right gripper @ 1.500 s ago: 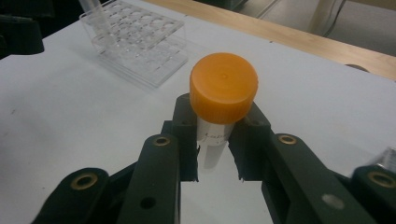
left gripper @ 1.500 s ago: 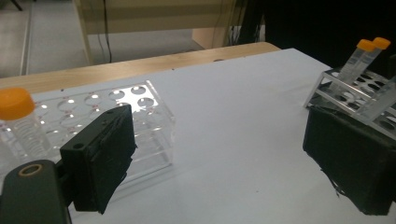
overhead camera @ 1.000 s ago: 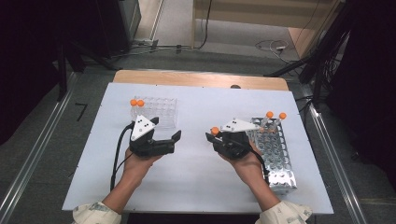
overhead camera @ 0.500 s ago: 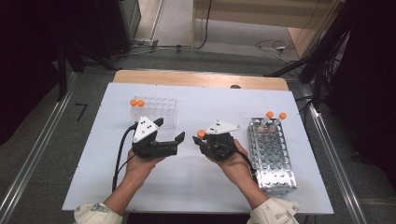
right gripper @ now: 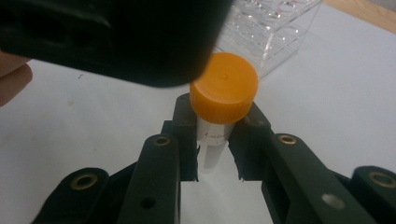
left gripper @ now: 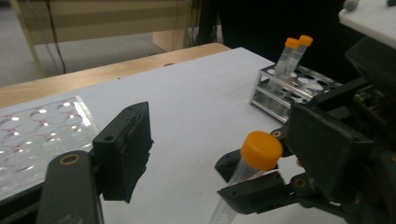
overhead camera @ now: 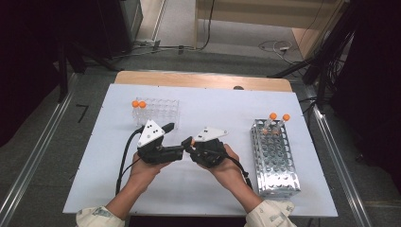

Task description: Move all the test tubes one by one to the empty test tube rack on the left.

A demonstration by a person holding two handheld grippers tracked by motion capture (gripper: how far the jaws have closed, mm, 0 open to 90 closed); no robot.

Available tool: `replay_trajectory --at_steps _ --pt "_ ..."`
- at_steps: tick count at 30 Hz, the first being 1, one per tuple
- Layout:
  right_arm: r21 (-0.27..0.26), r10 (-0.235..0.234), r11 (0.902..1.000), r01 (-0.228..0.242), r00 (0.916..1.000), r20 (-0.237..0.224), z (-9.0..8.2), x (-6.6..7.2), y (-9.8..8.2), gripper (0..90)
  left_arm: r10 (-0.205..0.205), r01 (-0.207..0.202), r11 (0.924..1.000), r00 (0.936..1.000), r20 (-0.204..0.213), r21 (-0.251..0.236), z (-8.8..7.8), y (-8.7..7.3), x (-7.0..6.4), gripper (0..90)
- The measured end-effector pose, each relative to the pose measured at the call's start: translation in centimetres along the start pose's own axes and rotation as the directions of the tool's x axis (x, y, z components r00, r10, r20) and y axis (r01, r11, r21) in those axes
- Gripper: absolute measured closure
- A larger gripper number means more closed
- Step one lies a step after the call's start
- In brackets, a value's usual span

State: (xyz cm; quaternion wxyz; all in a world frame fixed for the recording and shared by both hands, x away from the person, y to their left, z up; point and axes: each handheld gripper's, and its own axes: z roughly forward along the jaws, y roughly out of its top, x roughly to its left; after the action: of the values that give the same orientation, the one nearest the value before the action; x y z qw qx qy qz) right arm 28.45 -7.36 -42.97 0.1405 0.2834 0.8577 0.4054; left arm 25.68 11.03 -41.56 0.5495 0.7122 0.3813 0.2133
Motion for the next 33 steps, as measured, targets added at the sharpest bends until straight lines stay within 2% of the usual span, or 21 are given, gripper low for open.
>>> replay_trajectory --at_steps 4,8,11,19,22,29,33 --pt "-0.005 0.005 1.0 -0.005 1.0 -0.004 -0.1 0.18 0.05 71.4 0.018 -0.018 0.9998 0.9995 0.027 0.009 0.26 -0.13 -0.5 30.3" --pt "-0.012 0.005 0.9999 -0.005 0.9999 -0.01 -0.27 0.17 0.1 71.4 0.031 -0.031 0.9993 0.9988 0.039 0.021 0.49 -0.3 -0.7 35.4" --pt "-0.013 0.002 0.9999 -0.003 0.9999 -0.012 -0.32 0.24 0.12 71.4 0.046 -0.047 0.9984 0.9984 0.033 0.031 0.63 -0.39 -0.84 36.6" --pt "-0.015 0.009 0.9998 -0.009 0.9998 -0.018 -0.44 0.31 0.17 71.4 0.044 -0.045 0.9982 0.9983 0.039 0.039 0.87 -0.72 -0.93 48.6" --pt "-0.014 0.01 0.9998 -0.011 0.9998 -0.019 -0.45 0.32 0.18 71.4 0.035 -0.037 0.9985 0.9977 0.058 0.039 0.9 -0.8 -0.89 54.4" --pt "-0.012 0.008 0.9999 -0.008 0.9998 -0.018 -0.41 0.23 0.17 71.3 0.048 -0.051 0.9982 0.9966 0.067 0.031 0.84 -0.85 -1.15 68.5" --pt "-0.017 0.01 0.9998 -0.01 0.9996 -0.026 -0.44 0.16 0.13 69.5 0.051 -0.052 0.9983 0.9969 0.06 0.025 0.86 -0.87 -1.16 69.1"
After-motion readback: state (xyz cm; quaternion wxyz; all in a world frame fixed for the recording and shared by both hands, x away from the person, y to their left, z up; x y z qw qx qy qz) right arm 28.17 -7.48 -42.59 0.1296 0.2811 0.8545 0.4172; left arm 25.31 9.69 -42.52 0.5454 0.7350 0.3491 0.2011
